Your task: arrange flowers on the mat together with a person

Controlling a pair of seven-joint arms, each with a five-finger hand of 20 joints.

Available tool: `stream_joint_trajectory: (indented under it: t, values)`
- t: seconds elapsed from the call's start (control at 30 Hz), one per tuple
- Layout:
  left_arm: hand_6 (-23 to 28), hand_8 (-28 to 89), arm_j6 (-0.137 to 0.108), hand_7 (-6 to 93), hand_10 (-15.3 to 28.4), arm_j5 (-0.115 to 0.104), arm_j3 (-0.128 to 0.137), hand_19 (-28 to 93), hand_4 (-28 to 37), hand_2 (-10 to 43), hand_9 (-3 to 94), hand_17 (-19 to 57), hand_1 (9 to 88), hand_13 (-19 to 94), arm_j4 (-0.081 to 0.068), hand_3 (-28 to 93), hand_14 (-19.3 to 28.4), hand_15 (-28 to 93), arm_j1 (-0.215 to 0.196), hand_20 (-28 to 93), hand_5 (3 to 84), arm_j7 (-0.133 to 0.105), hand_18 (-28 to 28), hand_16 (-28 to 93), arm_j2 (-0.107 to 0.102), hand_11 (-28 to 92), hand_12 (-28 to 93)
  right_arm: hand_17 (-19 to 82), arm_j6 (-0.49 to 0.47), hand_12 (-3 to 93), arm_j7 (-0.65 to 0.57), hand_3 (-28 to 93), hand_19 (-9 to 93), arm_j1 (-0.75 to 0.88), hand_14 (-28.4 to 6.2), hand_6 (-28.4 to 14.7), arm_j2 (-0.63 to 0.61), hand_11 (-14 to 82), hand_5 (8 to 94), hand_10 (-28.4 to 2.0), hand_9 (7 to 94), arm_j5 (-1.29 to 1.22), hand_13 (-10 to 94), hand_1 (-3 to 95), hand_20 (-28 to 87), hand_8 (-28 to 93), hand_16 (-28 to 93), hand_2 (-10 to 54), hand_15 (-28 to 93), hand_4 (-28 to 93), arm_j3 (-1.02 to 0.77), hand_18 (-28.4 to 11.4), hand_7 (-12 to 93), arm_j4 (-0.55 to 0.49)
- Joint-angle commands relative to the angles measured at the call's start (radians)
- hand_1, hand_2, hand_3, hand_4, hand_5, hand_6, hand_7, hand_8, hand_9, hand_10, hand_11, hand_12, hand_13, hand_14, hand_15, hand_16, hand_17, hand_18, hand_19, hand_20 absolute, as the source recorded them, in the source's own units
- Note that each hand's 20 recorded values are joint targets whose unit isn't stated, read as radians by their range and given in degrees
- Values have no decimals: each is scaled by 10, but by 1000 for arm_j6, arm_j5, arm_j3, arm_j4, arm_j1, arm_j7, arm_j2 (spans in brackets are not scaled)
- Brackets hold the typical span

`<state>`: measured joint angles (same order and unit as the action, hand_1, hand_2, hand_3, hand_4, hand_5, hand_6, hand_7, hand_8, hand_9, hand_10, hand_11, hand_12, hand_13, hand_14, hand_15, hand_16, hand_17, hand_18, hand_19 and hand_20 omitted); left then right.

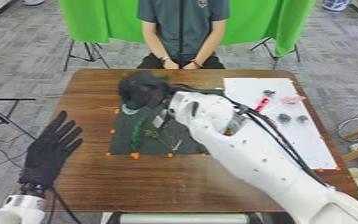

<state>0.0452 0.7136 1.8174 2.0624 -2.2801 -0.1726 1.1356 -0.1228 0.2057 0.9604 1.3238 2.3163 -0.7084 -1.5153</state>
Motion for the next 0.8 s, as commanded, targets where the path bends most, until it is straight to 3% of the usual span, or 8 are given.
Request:
stream_joint_trajectory:
  t: [0.03, 0.07, 0.1, 0.3, 0.33, 0.53, 0.8]
  values:
    - [8, -85, -32, 112, 101, -5, -43, 394, -226, 25, 238, -118, 254, 214, -24, 636, 116, 84, 42, 85, 263, -18, 216, 58, -41, 77, 141, 371, -5, 497, 23, 798, 804, 23, -39, 7, 147, 161, 723, -49, 900, 72, 837, 539, 352, 41, 259, -95, 643, -283, -2, -175, 463, 132]
    - [9, -85, -28, 111, 100, -5, -33, 394, -224, 26, 237, -118, 256, 215, -5, 634, 114, 81, 20, 86, 262, -20, 217, 58, -40, 76, 141, 371, 0, 496, 2, 798, 804, 37, -39, 7, 131, 161, 723, -49, 901, 83, 837, 539, 352, 40, 259, -95, 644, -283, 11, -175, 464, 108]
    - [9, -85, -26, 110, 99, -5, -37, 394, -221, 25, 236, -117, 258, 216, -4, 632, 113, 78, 18, 86, 261, -23, 216, 59, -44, 75, 141, 372, -6, 494, 3, 795, 803, 47, -39, 7, 136, 160, 722, -49, 901, 110, 838, 540, 352, 38, 258, -95, 644, -283, 4, -175, 464, 108]
    - [15, -81, -15, 98, 91, -5, -52, 390, -210, 14, 224, -114, 263, 216, -11, 641, 101, 58, 34, 87, 258, -22, 215, 60, -58, 64, 138, 370, -53, 486, 18, 787, 799, 62, -39, 13, 146, 154, 716, -44, 898, 242, 836, 542, 354, 30, 256, -95, 646, -283, -7, -175, 461, 133]
    - [15, -80, -15, 95, 90, -6, -52, 388, -209, 12, 223, -113, 263, 213, -16, 643, 98, 54, 42, 87, 258, -13, 214, 61, -57, 61, 137, 369, -56, 486, 34, 786, 798, 67, -39, 13, 157, 154, 715, -43, 898, 271, 835, 543, 353, 29, 256, -95, 646, -283, -18, -174, 462, 150]
    - [23, -68, -2, 85, 93, -5, -57, 380, -214, 4, 221, -110, 265, 212, -21, 650, 97, 45, 53, 90, 263, -7, 212, 69, -61, 64, 140, 367, -24, 478, -10, 781, 795, 97, -39, 18, 151, 148, 711, -39, 898, 290, 834, 542, 355, 23, 253, -95, 647, -283, 7, -172, 462, 146]
    - [27, -65, 21, 77, 93, -3, -64, 380, -216, 3, 223, -109, 267, 218, -29, 652, 97, 45, 80, 93, 268, 41, 214, 71, -69, 60, 137, 359, 14, 459, -60, 761, 789, 139, -34, 35, 179, 136, 676, -32, 887, 314, 822, 542, 361, 3, 248, -95, 659, -283, 5, -165, 484, 151]
